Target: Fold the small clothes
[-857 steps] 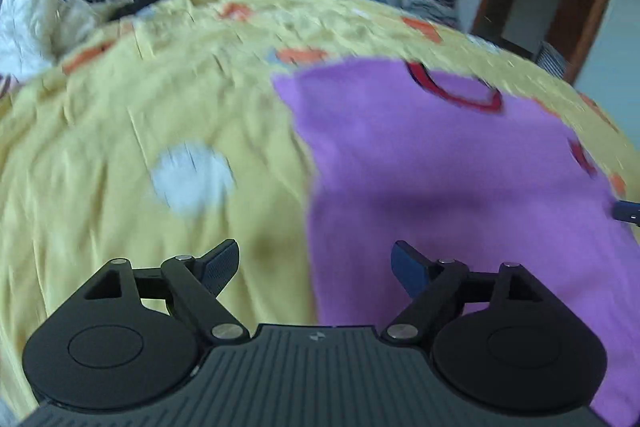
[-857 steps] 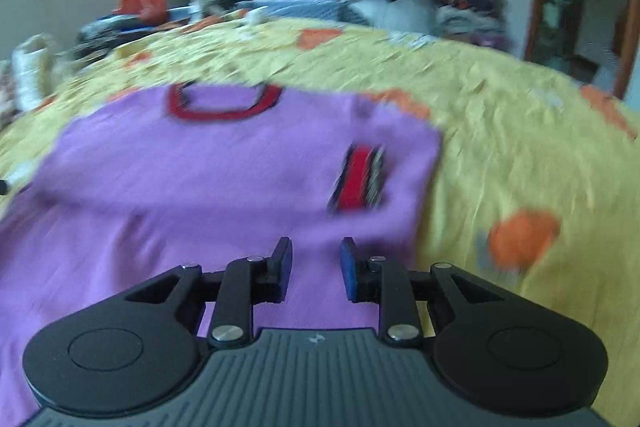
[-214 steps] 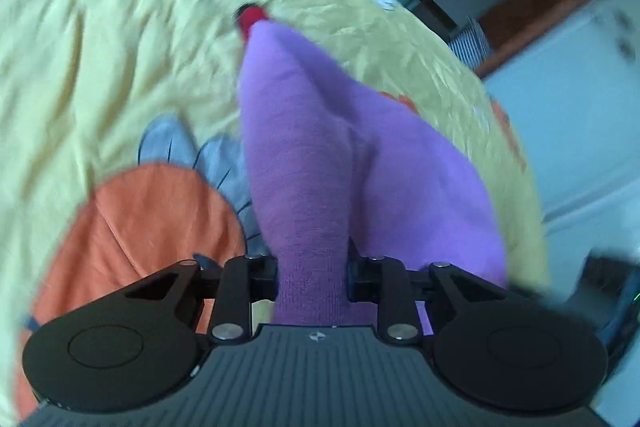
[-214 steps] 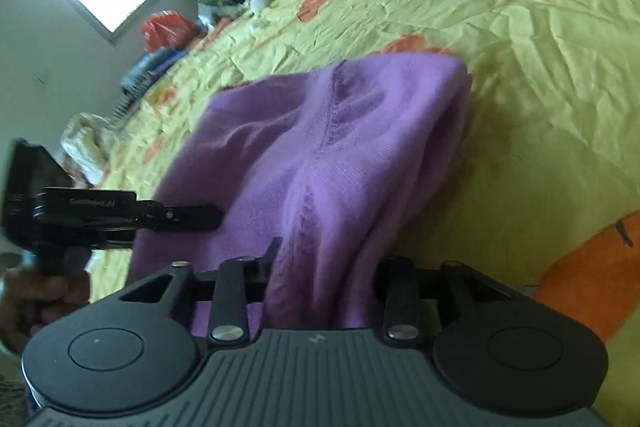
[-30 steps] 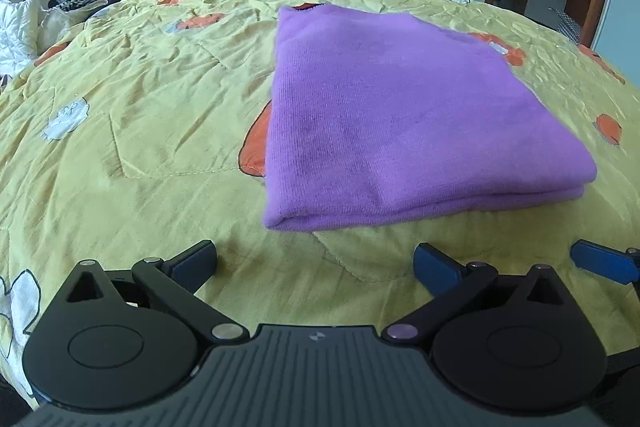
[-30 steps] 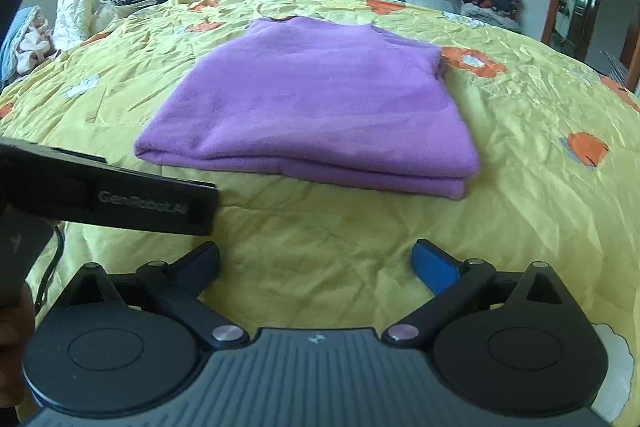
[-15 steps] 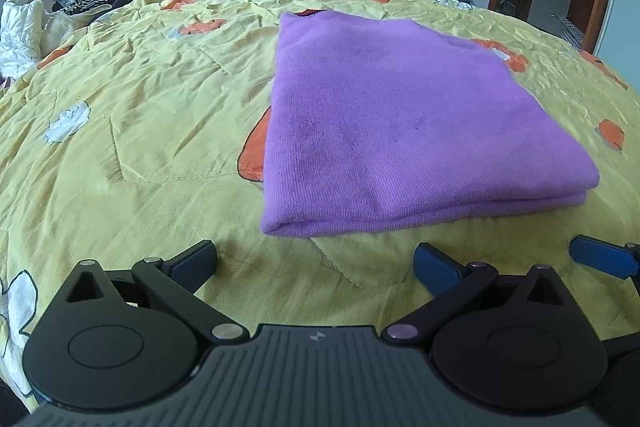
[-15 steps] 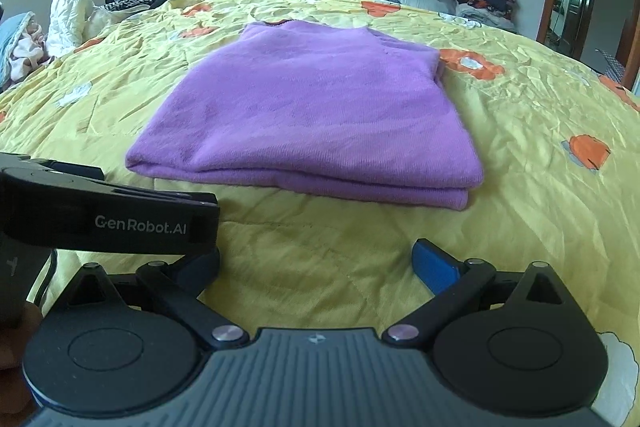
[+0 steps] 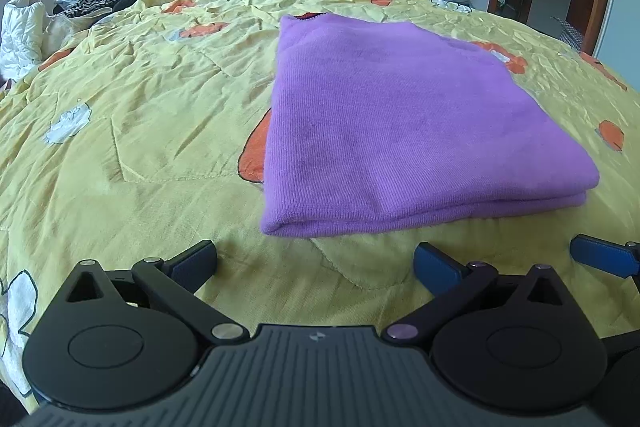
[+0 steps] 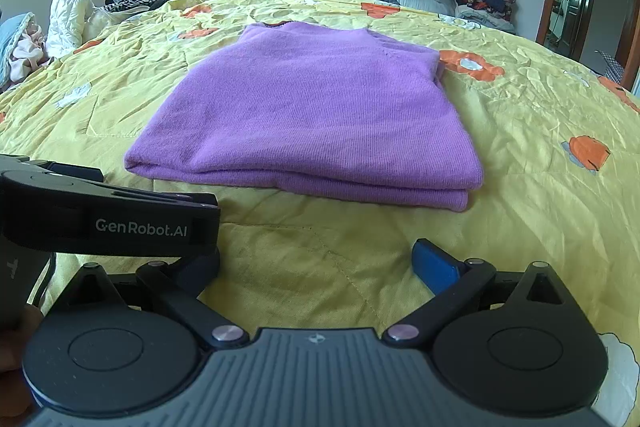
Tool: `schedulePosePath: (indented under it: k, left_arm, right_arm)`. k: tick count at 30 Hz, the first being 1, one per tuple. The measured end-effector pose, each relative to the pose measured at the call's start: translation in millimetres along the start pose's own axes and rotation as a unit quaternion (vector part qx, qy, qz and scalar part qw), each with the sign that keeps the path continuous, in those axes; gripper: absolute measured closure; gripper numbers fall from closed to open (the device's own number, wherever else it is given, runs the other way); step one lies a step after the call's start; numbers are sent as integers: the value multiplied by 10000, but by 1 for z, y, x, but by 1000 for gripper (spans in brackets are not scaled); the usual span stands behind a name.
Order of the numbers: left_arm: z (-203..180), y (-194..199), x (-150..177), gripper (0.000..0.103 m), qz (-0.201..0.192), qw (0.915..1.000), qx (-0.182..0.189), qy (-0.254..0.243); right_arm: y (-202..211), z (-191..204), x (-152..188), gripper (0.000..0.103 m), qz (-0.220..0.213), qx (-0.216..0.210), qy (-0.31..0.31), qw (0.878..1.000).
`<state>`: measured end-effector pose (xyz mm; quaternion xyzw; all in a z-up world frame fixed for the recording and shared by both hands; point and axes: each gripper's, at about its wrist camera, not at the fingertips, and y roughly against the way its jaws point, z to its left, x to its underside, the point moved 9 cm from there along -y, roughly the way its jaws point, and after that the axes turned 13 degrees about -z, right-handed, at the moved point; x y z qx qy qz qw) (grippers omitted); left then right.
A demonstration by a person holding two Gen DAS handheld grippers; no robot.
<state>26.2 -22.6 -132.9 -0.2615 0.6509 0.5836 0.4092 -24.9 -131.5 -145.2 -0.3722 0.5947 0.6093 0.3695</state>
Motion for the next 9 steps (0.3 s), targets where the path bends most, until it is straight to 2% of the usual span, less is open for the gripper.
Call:
schedulePosePath:
  k: [9]
  left_arm:
    - [0, 0, -1, 0, 38, 9999, -114, 61]
  right_arm:
    - [0, 0, 0, 0, -1, 1, 2, 10000]
